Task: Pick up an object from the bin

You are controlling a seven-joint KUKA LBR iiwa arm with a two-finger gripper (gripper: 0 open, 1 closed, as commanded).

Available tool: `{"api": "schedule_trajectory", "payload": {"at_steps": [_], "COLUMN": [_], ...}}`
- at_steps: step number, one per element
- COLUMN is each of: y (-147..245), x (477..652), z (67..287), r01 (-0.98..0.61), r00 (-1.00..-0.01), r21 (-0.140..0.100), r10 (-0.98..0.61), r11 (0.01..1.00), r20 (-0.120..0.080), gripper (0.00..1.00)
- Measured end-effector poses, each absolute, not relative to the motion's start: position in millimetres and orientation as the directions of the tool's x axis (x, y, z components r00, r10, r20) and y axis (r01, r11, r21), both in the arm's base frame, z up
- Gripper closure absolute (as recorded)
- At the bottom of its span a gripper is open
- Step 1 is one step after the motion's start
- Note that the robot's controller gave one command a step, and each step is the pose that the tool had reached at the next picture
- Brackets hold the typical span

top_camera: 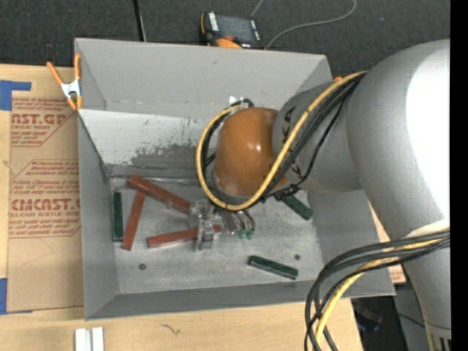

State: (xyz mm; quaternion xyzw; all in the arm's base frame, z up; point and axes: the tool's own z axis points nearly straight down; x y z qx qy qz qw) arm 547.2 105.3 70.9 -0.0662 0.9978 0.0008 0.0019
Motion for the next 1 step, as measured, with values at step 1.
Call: {"api": "schedule_trajectory", "payload": {"at_steps": [1], "y": [130.0], "x": [562.7], "z": [239.7], "r01": [-0.152], "r00": [-0.988], "r21": [0.001], "r10": [-0.152], "r11": [0.988], "r20": [-0.011], "gripper": [1.0]}}
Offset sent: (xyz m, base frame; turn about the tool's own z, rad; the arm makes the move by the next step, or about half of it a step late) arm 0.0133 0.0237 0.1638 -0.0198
